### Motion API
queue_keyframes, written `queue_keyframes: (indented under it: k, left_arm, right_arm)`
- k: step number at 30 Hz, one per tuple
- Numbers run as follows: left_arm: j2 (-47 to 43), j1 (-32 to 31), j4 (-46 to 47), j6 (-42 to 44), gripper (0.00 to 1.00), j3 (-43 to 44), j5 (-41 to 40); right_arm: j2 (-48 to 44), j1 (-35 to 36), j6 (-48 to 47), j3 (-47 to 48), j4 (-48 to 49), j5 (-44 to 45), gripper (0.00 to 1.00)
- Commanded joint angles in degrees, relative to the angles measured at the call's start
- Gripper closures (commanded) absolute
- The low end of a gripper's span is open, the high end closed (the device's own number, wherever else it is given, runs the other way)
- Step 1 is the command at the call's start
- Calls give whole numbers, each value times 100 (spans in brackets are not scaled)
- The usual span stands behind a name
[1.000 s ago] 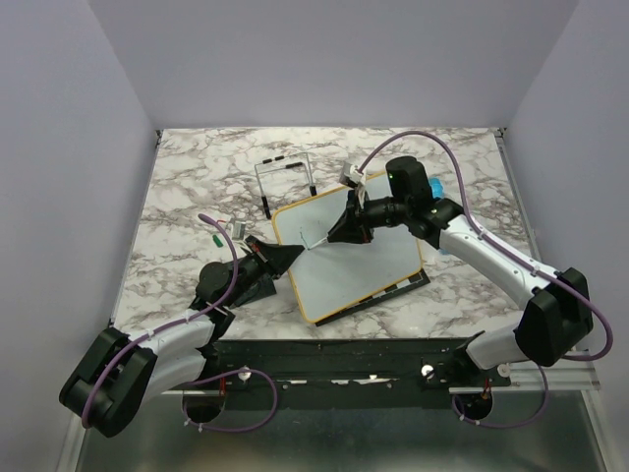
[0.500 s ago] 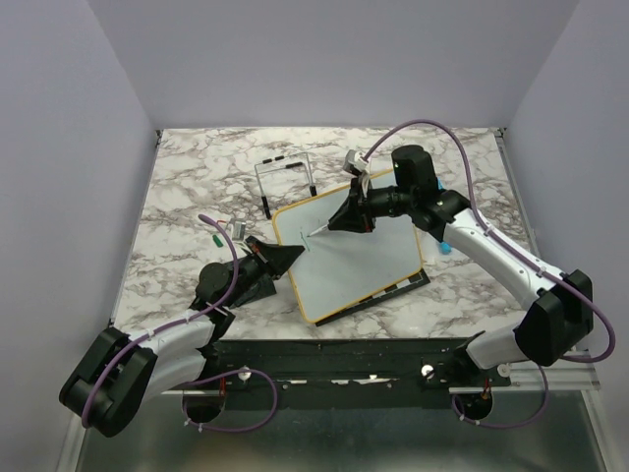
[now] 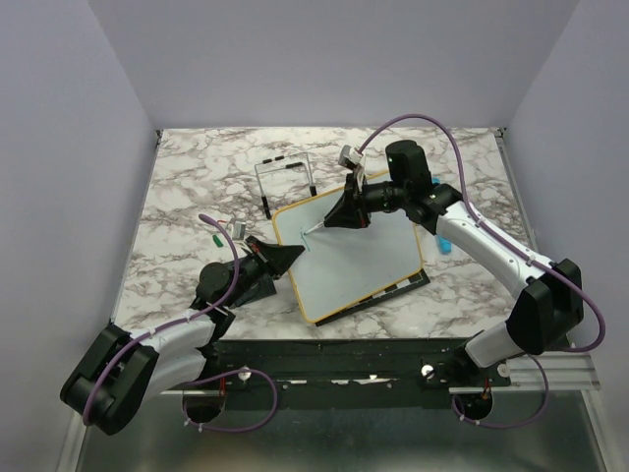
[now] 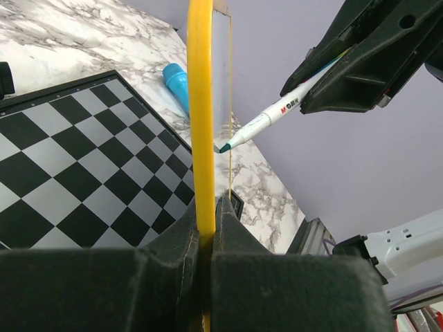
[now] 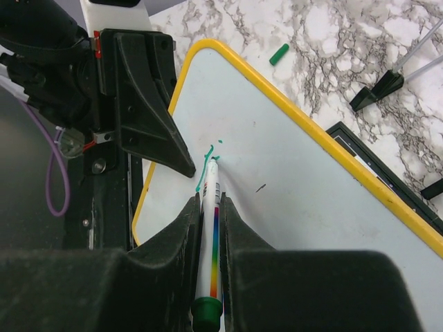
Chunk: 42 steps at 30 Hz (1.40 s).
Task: Write a sentence on the whiteboard
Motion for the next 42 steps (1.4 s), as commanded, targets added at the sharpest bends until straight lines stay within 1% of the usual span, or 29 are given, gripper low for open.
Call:
queue_keyframes:
  k: [1,11,21,28,36,42]
  left_arm:
    - [86,-19,-105,658,100,-114,154]
    - [147,-19,-34,631,100,-96,198]
    - [103,-19,-69,649,100,-96,198]
    - [24,-19,-193,693,100,-96,163]
    - [59,-19,-140,667,100,-87,172]
    - [50,-19,-149,675,100,-96,154]
  right_arm:
    - [55,-10,124,152,129,-175,99]
    - [152,-10,362,161,313,-210,99]
    - [82,-10,406,73,313,246,99]
    - [-111,-265,458,-94,331,405,99]
    - [-252,-353,327,-314,296,388,99]
    - [-287,-362,37,-463,15,379,99]
